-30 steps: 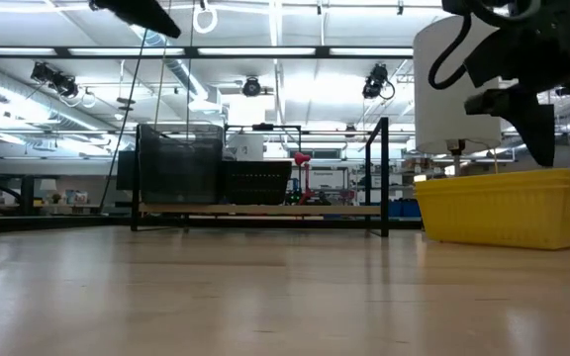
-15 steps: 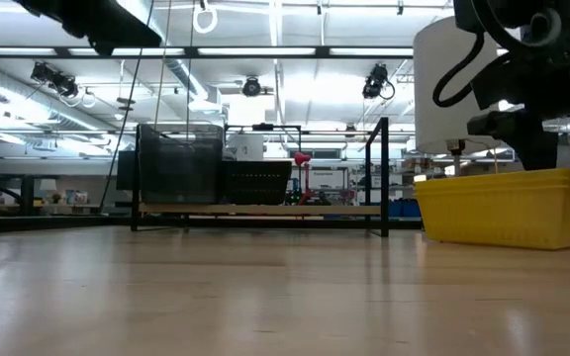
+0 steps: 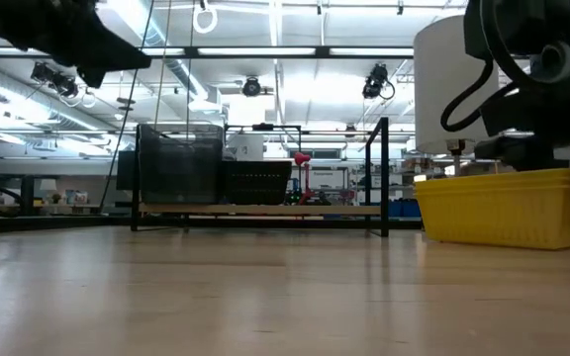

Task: Stack baskets on shelf by color
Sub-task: Put the stacked yellow baskets on the shelf

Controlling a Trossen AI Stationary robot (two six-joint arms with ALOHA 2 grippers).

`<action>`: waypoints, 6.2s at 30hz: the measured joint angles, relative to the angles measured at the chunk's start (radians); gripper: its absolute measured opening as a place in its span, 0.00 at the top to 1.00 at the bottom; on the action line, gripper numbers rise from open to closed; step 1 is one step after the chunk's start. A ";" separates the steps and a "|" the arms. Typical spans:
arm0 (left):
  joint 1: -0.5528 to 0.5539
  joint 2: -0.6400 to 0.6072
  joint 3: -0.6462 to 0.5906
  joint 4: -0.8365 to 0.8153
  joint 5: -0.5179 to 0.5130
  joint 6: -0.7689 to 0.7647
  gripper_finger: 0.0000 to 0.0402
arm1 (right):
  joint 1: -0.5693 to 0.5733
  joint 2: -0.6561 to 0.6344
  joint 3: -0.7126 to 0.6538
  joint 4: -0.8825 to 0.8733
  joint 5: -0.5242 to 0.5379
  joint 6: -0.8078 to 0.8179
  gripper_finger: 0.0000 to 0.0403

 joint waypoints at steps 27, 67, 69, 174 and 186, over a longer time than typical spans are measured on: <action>0.117 -0.031 -0.346 0.508 0.237 -0.073 0.99 | 0.000 -0.002 -0.041 0.056 0.014 -0.013 0.88; 0.140 -0.029 -0.347 0.507 0.284 -0.127 0.90 | -0.041 0.002 0.115 0.171 -0.055 0.074 0.98; 0.140 -0.029 -0.347 0.507 0.284 -0.126 0.91 | -0.043 0.002 0.116 0.216 -0.057 0.094 0.98; 0.140 -0.029 -0.348 0.508 0.284 -0.126 0.91 | -0.586 0.360 0.683 0.073 0.127 -0.263 0.97; 0.140 -0.029 -0.348 0.508 0.284 -0.125 0.93 | -0.584 0.360 0.606 0.251 0.026 -0.220 0.97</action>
